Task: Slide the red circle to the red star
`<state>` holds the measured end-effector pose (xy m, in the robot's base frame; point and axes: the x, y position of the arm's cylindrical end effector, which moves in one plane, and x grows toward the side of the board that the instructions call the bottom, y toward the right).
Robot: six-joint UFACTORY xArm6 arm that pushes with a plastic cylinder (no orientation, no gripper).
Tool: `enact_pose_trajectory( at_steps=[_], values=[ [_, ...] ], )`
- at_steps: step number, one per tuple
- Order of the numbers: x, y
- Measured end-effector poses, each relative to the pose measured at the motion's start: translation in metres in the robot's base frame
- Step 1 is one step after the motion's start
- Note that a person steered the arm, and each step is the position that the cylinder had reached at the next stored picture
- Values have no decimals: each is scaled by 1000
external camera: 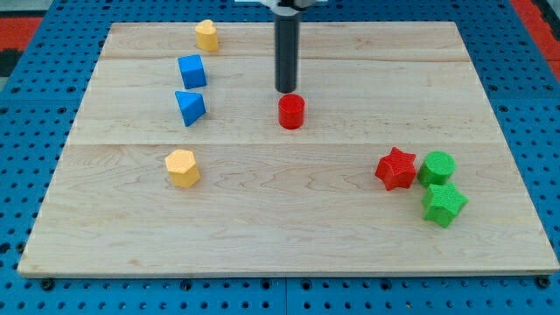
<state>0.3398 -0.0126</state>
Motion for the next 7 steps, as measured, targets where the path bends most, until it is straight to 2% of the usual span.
enact_pose_trajectory(
  at_steps=[1,2,3,4,7],
  values=[
    [36,-5],
    [68,101],
    [76,143],
    [69,138],
    [97,172]
  ],
)
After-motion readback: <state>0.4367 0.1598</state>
